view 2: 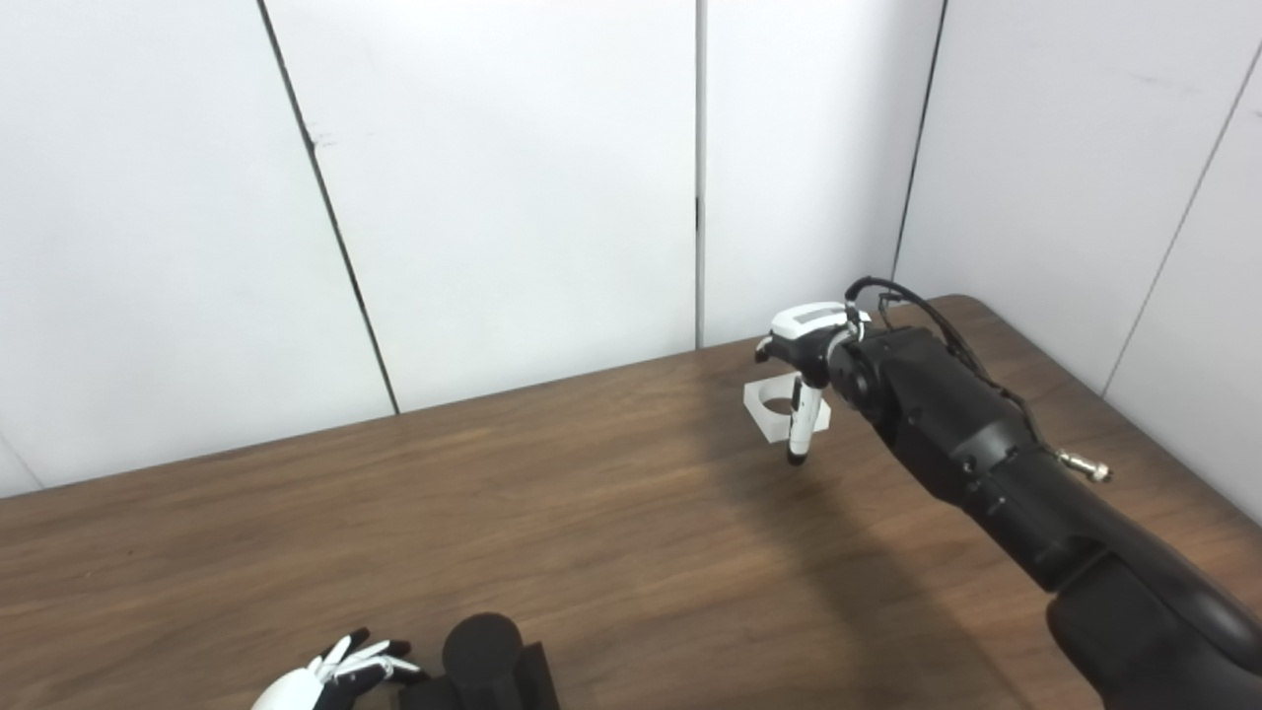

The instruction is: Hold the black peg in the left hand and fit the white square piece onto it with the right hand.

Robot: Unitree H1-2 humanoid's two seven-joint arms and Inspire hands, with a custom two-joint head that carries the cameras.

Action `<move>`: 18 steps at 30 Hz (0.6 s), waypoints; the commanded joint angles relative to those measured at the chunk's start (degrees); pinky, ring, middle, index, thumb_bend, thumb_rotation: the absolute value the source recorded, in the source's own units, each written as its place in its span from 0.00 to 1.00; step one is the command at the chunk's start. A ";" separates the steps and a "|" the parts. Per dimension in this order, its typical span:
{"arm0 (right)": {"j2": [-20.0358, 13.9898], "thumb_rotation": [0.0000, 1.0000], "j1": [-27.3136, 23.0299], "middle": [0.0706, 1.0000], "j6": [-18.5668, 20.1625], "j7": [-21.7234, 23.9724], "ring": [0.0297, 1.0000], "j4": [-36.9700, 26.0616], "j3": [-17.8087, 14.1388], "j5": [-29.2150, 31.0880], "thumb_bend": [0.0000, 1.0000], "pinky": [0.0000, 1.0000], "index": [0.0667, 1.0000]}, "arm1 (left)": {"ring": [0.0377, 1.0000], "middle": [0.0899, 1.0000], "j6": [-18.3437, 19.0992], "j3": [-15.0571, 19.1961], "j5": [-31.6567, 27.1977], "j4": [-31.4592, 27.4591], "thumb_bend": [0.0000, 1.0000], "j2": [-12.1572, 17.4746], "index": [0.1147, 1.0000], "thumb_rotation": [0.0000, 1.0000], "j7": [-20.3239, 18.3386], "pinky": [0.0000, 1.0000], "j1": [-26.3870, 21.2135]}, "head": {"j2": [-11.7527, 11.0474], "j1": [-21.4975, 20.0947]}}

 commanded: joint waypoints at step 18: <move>0.39 0.22 -3.75 1.00 -0.12 -3.88 1.00 5.08 -0.51 -1.22 0.93 1.00 0.89 | 1.00 0.86 3.05 -0.53 3.24 -1.99 0.50 2.03 0.43 0.08 -3.61 1.00 2.28 | 0.75 0.78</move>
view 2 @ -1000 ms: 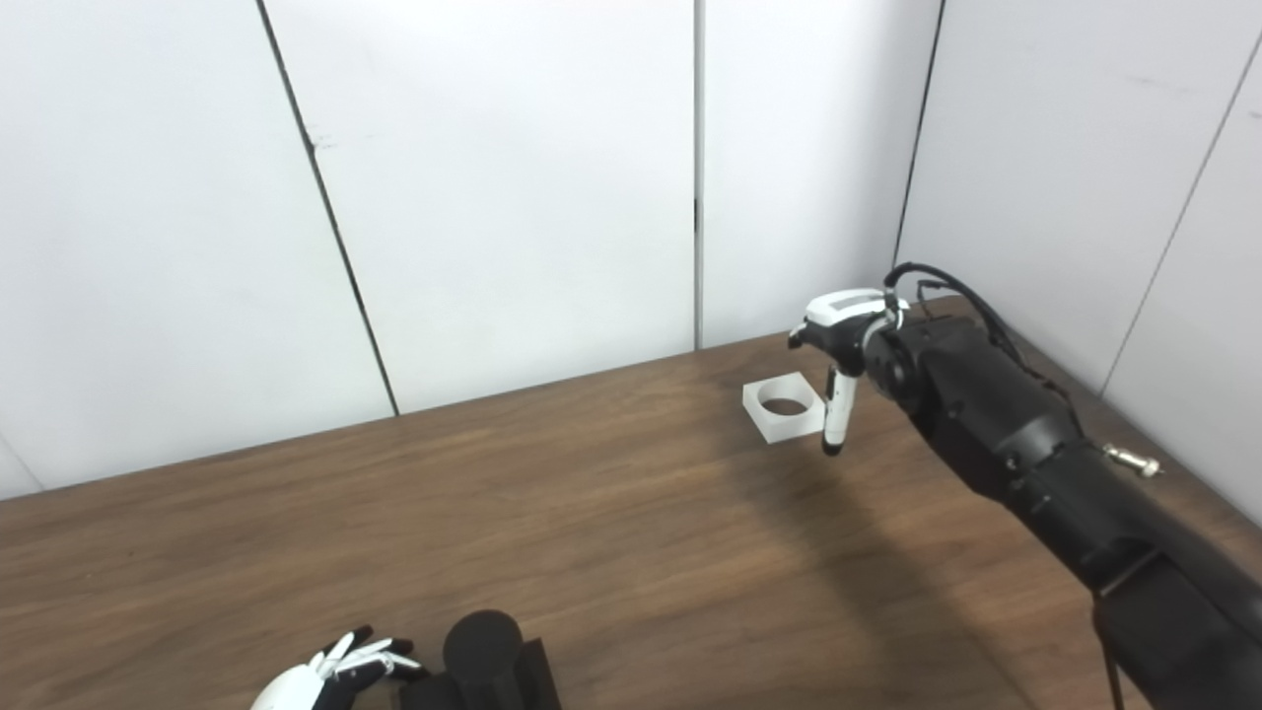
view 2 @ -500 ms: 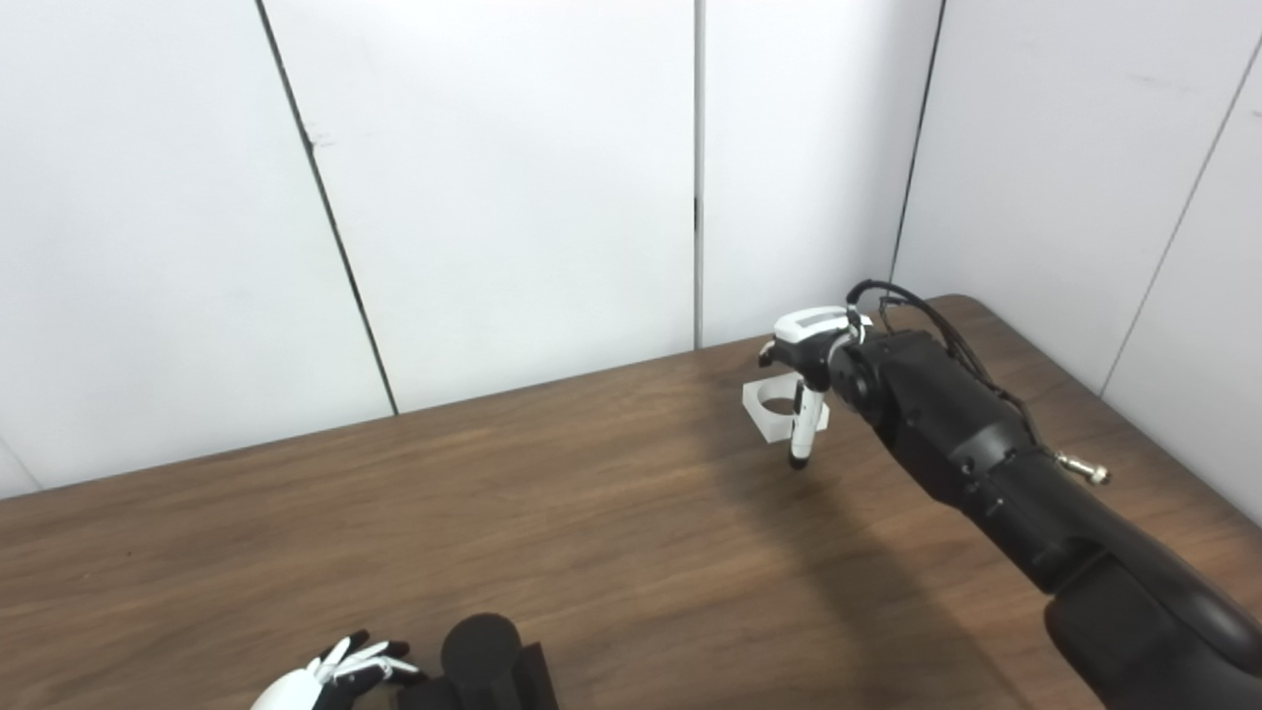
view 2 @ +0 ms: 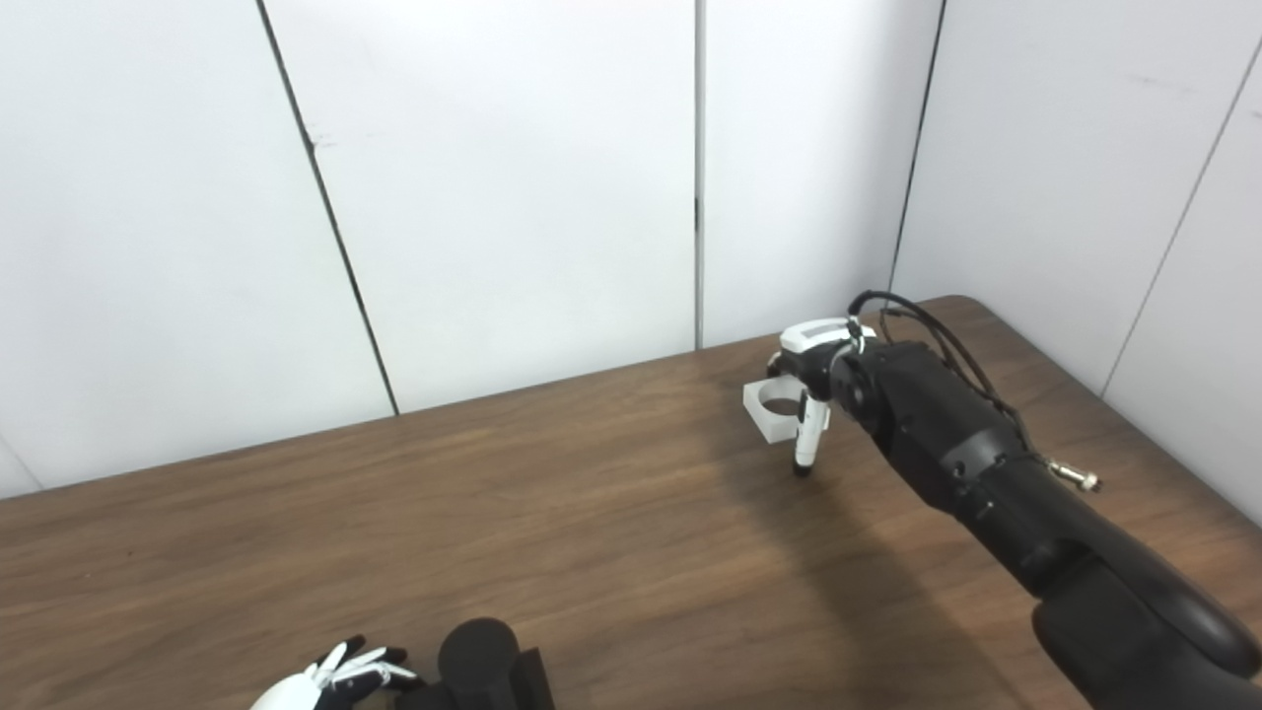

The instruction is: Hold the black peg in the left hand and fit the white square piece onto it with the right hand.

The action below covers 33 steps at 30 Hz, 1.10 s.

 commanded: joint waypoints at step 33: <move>-0.75 0.25 -3.52 0.93 -3.45 -3.47 1.00 4.33 2.54 -1.07 0.81 1.00 0.71 | 0.99 0.85 0.71 0.81 1.00 -1.71 0.50 1.33 0.42 0.08 -1.54 1.00 2.32 | 0.85 0.81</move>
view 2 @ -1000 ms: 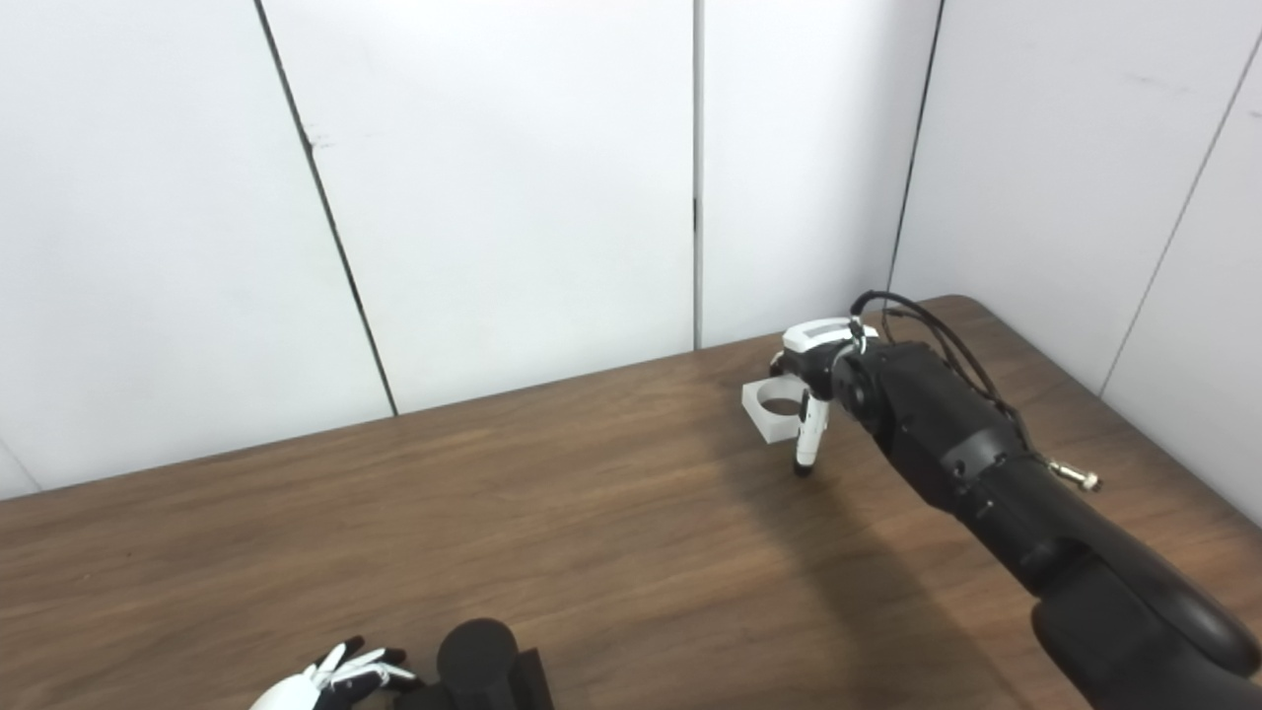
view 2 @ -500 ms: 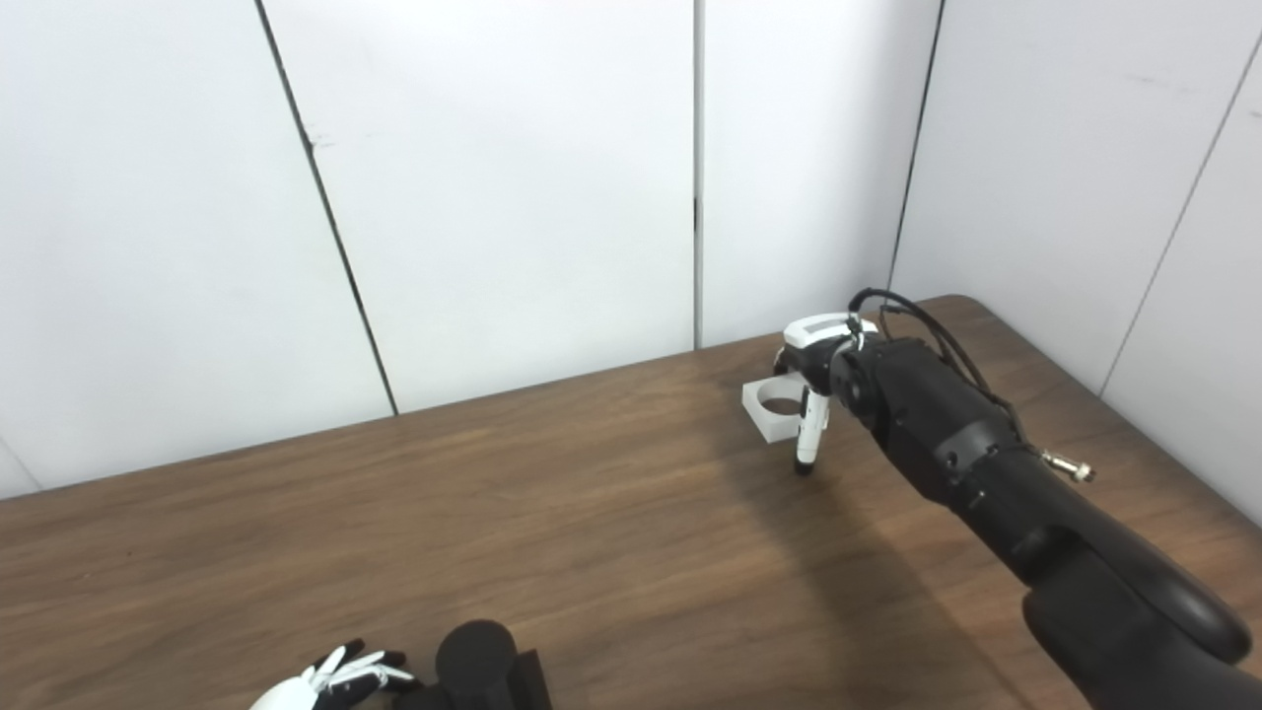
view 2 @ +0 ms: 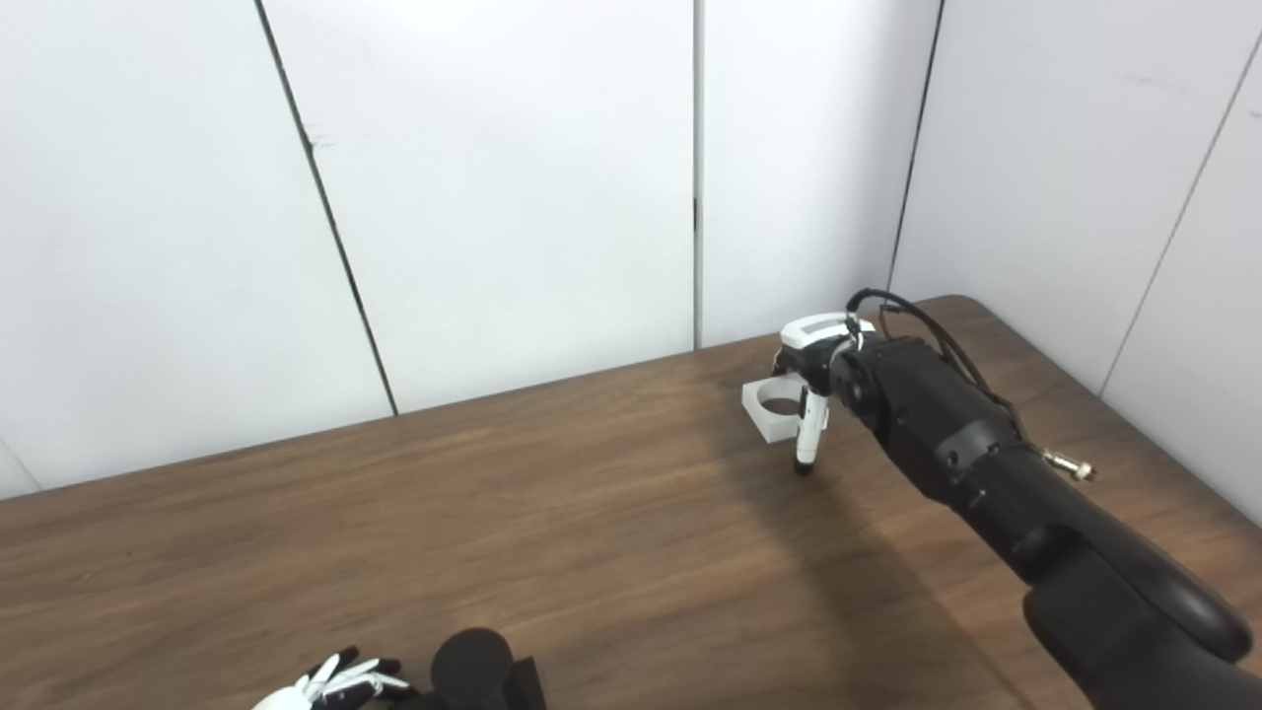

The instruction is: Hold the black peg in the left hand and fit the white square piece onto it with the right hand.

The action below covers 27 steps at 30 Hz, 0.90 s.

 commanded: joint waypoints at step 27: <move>-1.79 0.13 0.67 0.85 -2.27 -3.98 0.99 0.13 -0.73 1.63 0.52 1.00 0.45 | 1.00 0.86 2.76 0.03 3.33 -0.74 0.50 0.85 0.42 0.08 -2.74 1.00 -0.08 | 0.38 0.62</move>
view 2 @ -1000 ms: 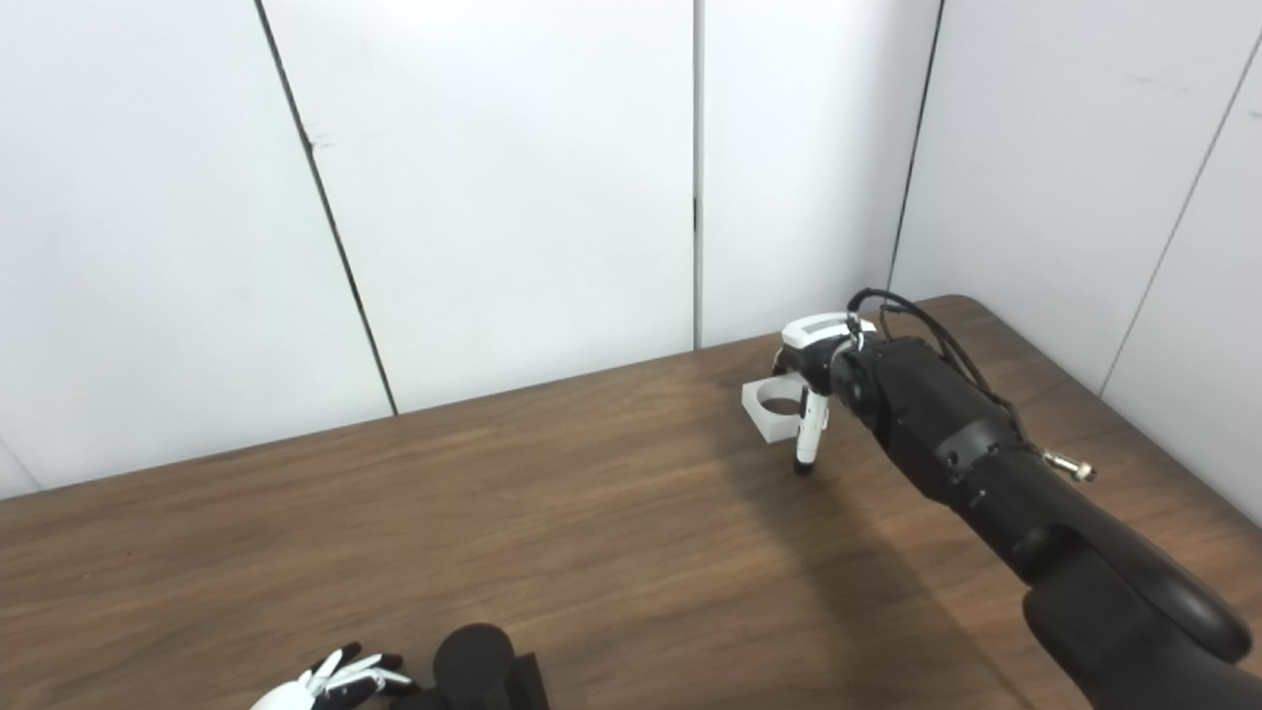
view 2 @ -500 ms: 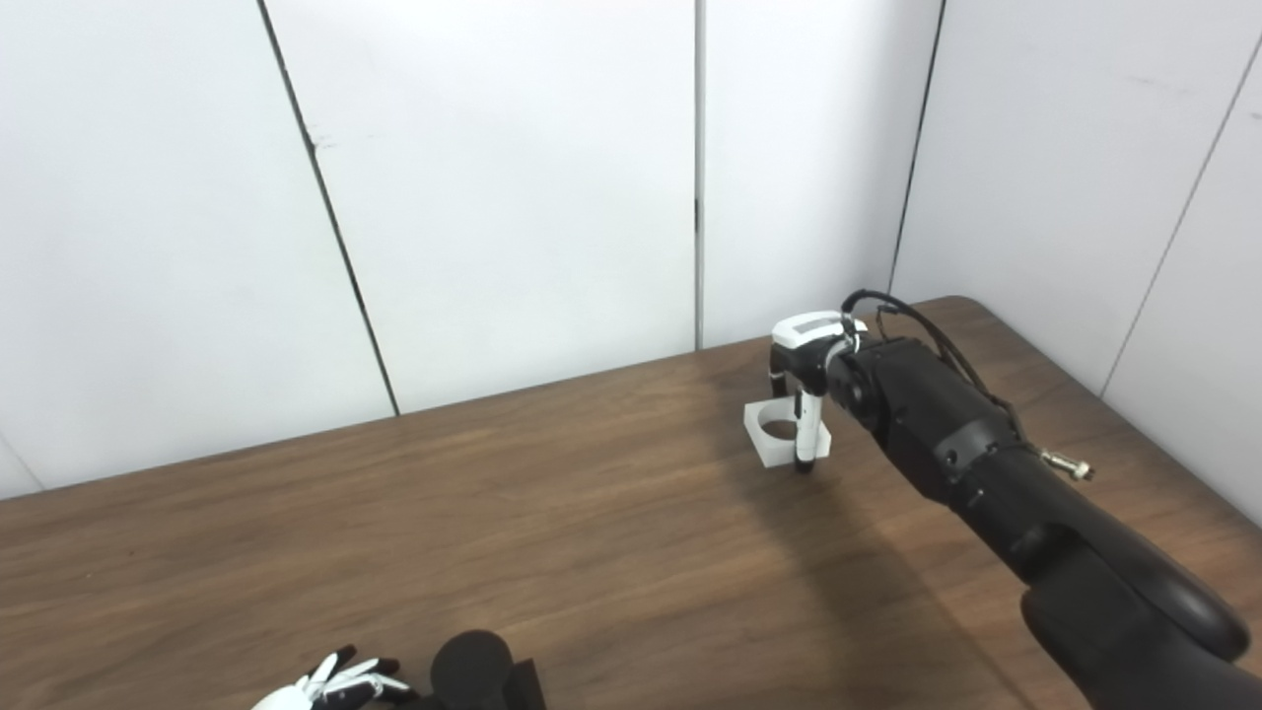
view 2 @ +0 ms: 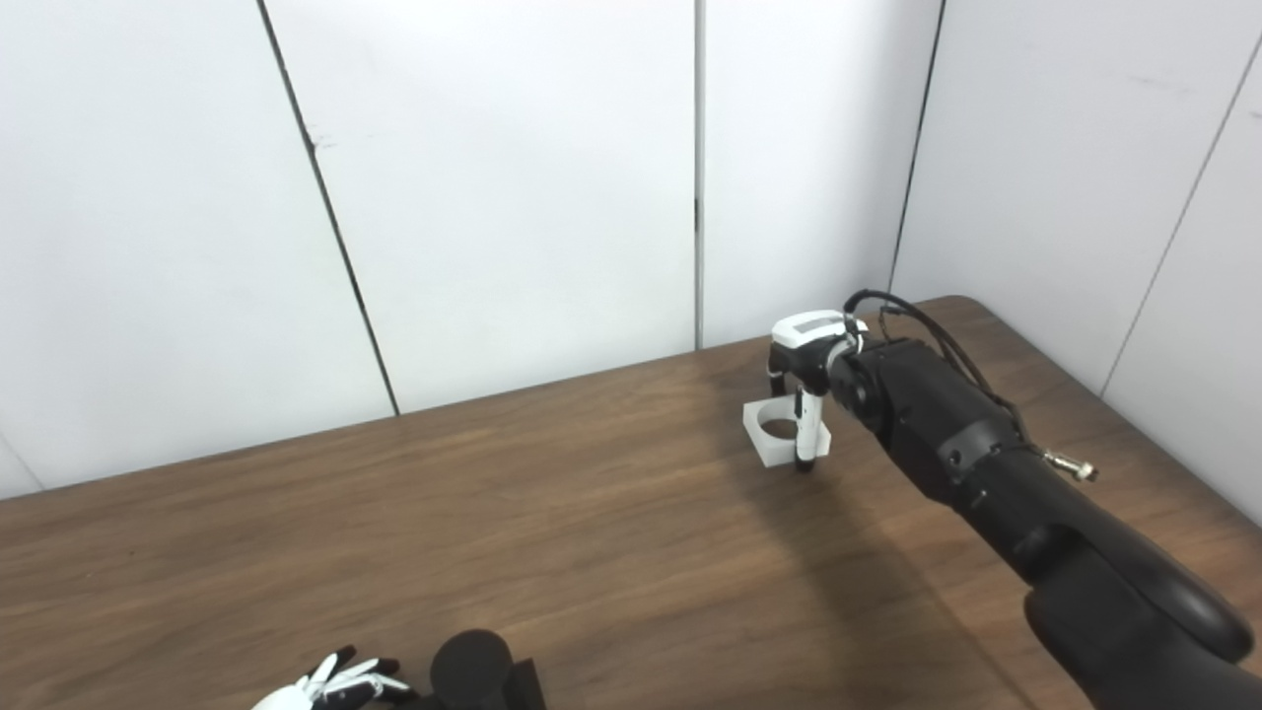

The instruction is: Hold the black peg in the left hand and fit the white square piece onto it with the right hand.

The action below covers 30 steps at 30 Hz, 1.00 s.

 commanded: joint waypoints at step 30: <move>-2.54 0.14 0.10 0.81 6.66 37.30 0.93 -52.35 -3.91 4.67 0.52 1.00 0.45 | 0.98 0.86 6.00 -1.72 5.35 -3.72 0.50 -4.14 0.43 0.07 -6.98 1.00 -2.27 | 13.89 17.42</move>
